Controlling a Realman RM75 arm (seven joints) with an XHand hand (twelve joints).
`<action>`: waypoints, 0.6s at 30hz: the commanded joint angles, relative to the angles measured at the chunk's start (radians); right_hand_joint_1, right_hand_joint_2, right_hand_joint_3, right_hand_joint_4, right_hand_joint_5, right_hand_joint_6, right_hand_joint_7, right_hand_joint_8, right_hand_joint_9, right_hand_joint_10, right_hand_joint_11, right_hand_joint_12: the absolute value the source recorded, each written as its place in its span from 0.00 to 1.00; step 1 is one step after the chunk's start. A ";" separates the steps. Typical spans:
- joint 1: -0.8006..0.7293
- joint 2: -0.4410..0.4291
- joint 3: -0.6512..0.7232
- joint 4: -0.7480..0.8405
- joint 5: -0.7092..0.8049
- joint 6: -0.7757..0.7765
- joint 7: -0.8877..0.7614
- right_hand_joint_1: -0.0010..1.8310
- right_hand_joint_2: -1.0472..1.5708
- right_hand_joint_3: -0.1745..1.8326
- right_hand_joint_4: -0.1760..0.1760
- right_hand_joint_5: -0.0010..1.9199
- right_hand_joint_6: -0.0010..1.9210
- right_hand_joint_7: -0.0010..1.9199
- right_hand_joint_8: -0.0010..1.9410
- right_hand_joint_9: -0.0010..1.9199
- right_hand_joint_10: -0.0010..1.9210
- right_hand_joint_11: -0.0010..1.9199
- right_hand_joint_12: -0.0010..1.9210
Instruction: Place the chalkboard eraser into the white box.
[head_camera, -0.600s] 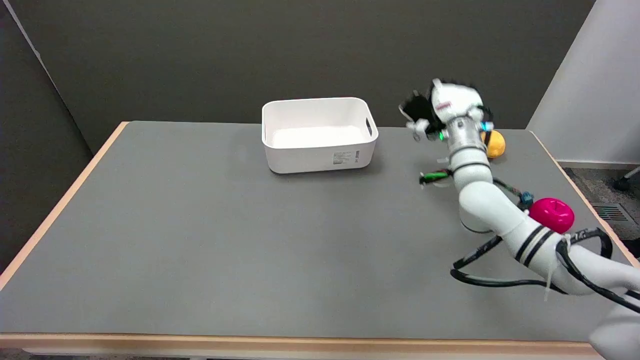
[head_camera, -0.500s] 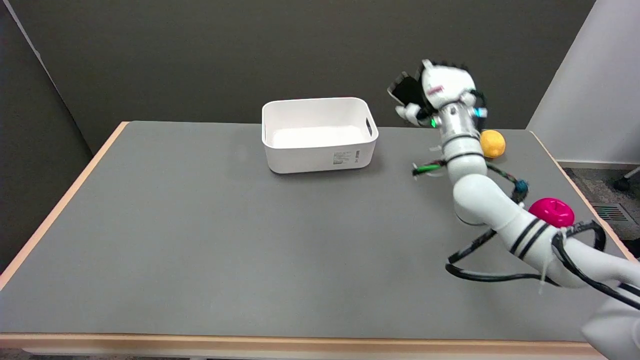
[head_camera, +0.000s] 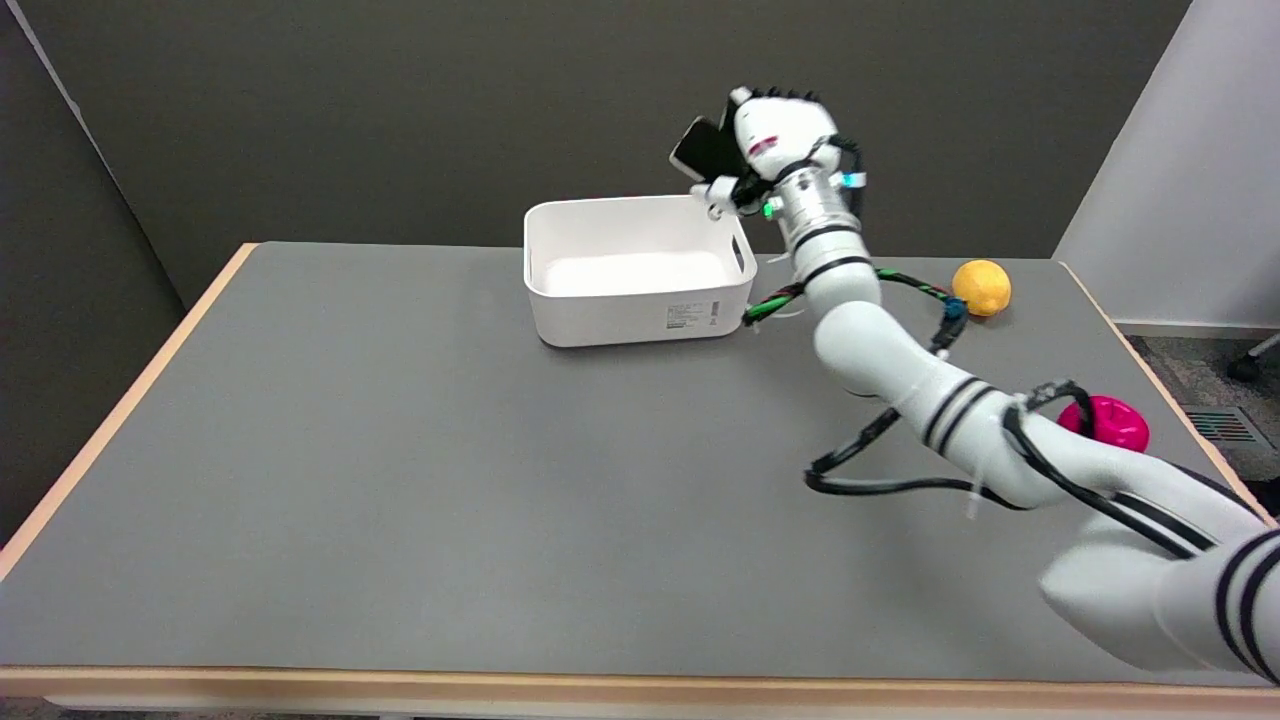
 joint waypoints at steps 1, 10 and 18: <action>0.206 -0.257 -0.074 -0.569 -0.013 -0.171 0.419 0.65 0.88 0.12 0.00 0.26 0.79 0.45 0.71 0.40 0.68 0.30 0.90; 0.123 -0.214 -0.058 -0.397 0.159 -0.200 0.472 0.32 0.63 0.54 0.34 0.01 0.04 0.01 0.02 0.00 0.07 0.00 0.47; -0.047 -0.127 0.059 -0.027 0.114 -0.047 0.542 0.28 0.64 0.41 0.37 0.00 0.00 0.00 0.00 0.00 0.00 0.00 0.37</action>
